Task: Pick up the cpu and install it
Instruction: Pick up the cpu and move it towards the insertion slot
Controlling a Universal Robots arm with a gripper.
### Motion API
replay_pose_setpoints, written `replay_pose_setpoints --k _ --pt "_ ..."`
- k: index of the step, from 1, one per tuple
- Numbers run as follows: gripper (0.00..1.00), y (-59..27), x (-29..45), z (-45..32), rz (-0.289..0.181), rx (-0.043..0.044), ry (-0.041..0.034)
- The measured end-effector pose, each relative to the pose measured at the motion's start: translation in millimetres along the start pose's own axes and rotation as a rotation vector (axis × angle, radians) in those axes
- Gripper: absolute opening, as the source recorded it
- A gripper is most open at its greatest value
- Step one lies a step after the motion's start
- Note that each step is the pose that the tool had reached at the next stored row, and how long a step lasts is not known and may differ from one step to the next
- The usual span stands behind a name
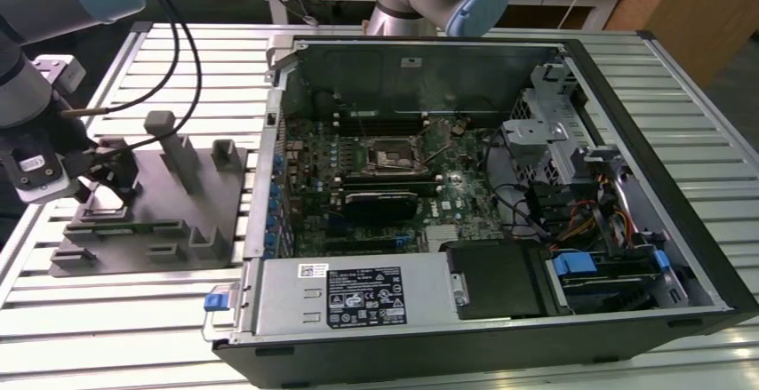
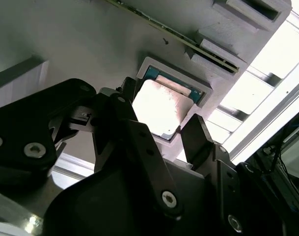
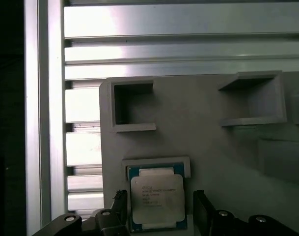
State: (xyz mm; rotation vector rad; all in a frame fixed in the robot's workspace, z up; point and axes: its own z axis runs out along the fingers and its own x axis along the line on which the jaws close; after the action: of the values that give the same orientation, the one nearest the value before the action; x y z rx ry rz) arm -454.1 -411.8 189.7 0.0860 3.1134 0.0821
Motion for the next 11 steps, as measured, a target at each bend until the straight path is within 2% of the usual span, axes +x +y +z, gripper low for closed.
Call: replay_pose_setpoints --k 11 --pt "0.65 0.1 0.2 3.7 -0.058 -0.0014 0.0031"
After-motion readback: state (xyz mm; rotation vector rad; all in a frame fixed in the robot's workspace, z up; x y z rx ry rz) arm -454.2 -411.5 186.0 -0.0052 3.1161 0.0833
